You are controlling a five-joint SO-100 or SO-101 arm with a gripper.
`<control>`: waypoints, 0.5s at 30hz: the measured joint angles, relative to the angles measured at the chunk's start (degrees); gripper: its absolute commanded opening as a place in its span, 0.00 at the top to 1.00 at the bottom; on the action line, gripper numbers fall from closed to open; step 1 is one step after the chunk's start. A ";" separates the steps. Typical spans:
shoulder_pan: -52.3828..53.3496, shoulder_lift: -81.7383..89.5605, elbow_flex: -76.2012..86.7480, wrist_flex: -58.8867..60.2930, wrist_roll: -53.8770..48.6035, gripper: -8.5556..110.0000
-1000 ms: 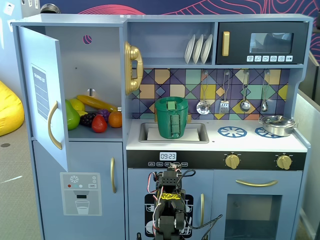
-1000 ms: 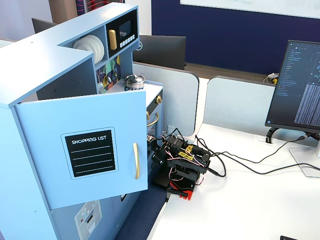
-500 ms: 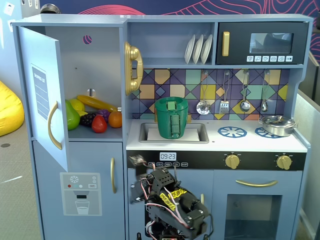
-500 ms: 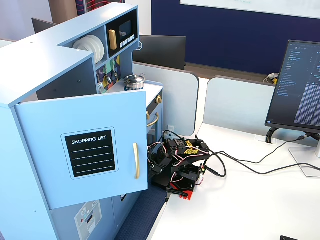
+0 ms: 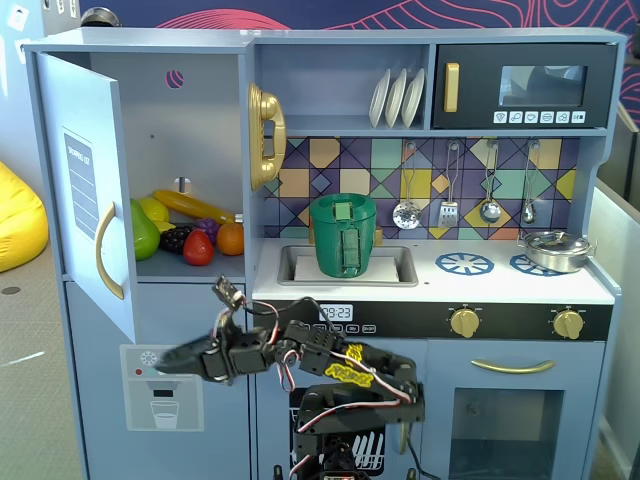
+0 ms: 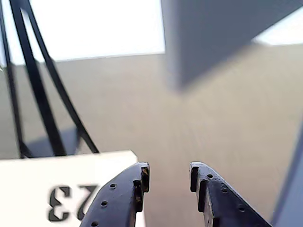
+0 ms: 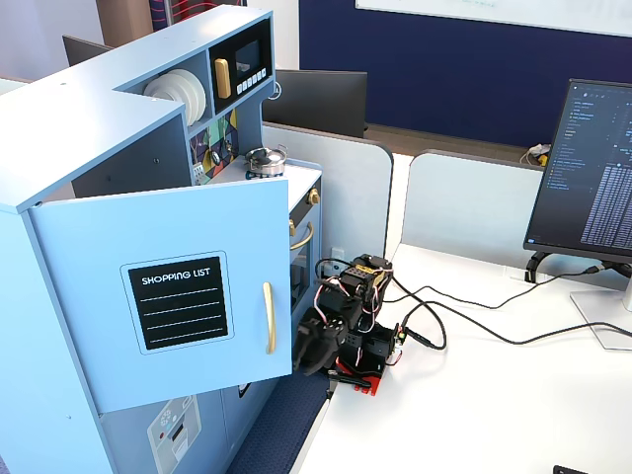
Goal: Close the left cabinet door
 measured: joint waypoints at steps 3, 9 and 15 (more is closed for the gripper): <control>-4.75 -5.27 -3.96 -4.66 0.00 0.93; -10.55 -15.56 -12.30 -9.40 -0.97 0.93; -11.16 -28.04 -22.24 -14.15 -3.16 0.93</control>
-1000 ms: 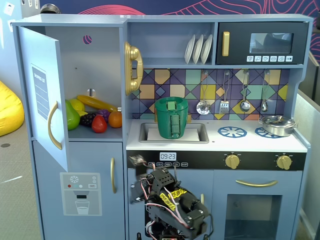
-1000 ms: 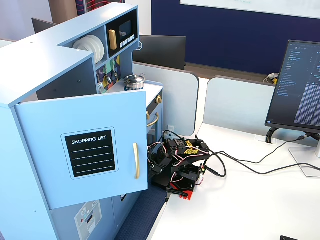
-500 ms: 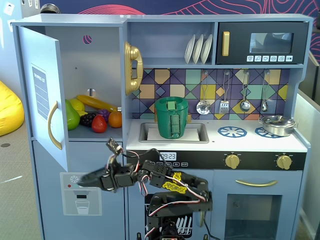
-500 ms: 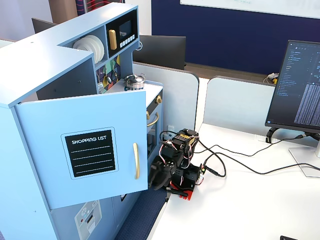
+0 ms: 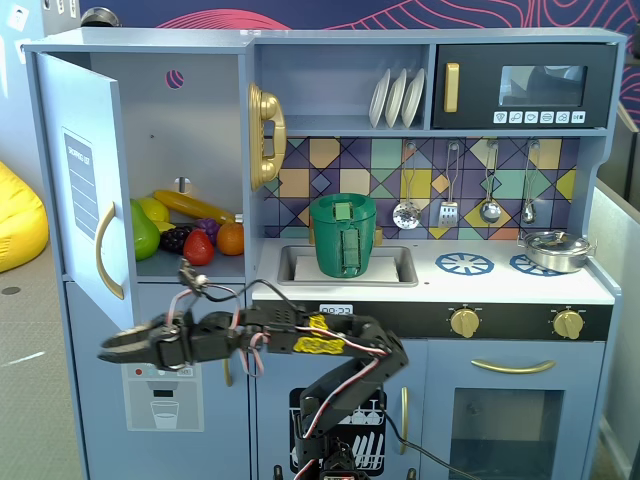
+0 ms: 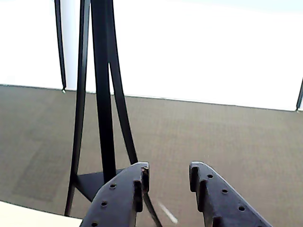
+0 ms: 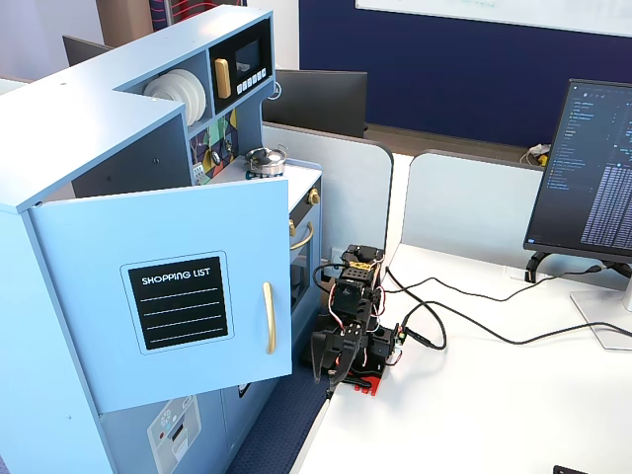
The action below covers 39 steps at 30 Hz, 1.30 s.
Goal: Close the left cabinet door
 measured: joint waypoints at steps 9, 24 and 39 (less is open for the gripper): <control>0.00 -15.73 -14.59 -2.20 -2.46 0.93; 0.88 -27.69 -25.05 -5.01 -2.81 0.93; 11.69 -17.84 -16.79 -2.72 -2.90 0.93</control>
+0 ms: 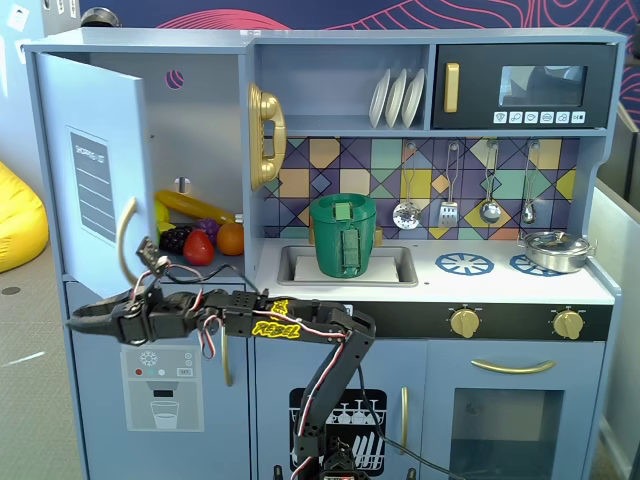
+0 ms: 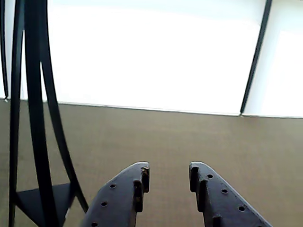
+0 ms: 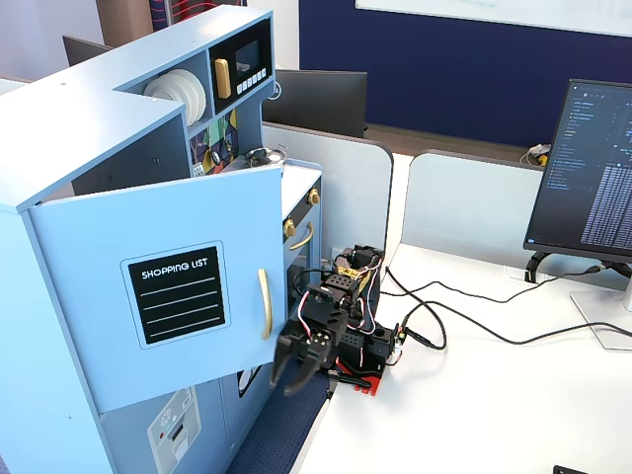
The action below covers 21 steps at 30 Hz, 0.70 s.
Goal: Close the left cabinet door
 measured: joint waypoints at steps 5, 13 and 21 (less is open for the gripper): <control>5.27 2.99 2.02 1.58 0.00 0.93; 16.87 6.86 4.83 2.64 -1.41 0.93; 31.55 8.61 8.44 1.05 -4.22 0.93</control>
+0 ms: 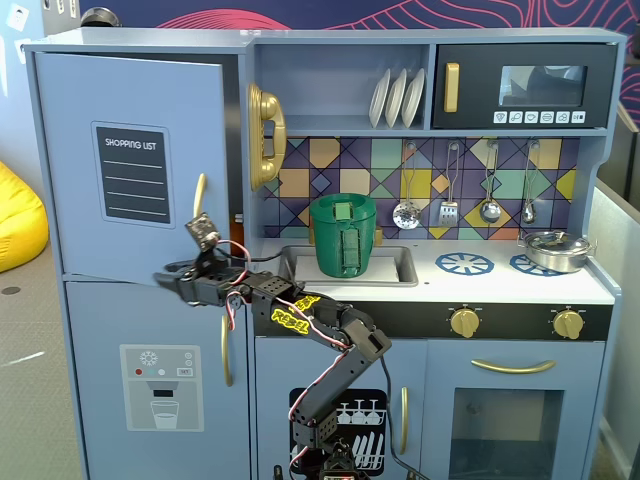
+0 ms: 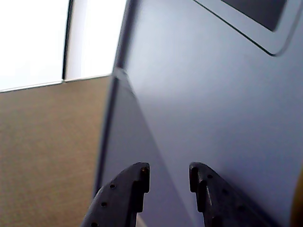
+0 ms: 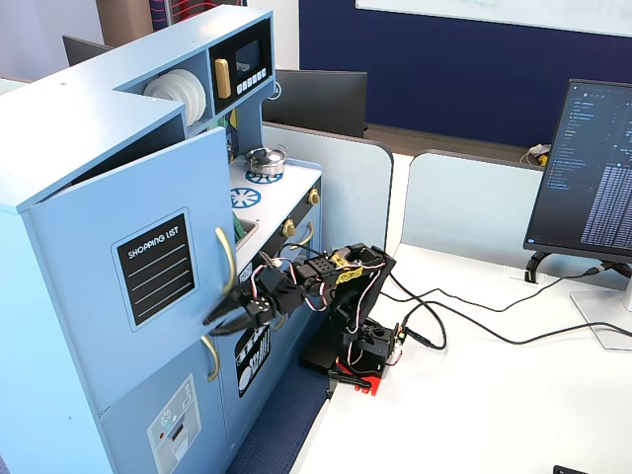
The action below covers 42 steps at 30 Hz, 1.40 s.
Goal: Close the left cabinet door
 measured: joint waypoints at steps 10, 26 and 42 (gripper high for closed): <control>12.66 -0.88 0.26 -6.86 -0.53 0.93; 5.80 10.63 8.09 4.83 3.43 0.93; 24.43 41.22 26.63 33.05 13.80 0.93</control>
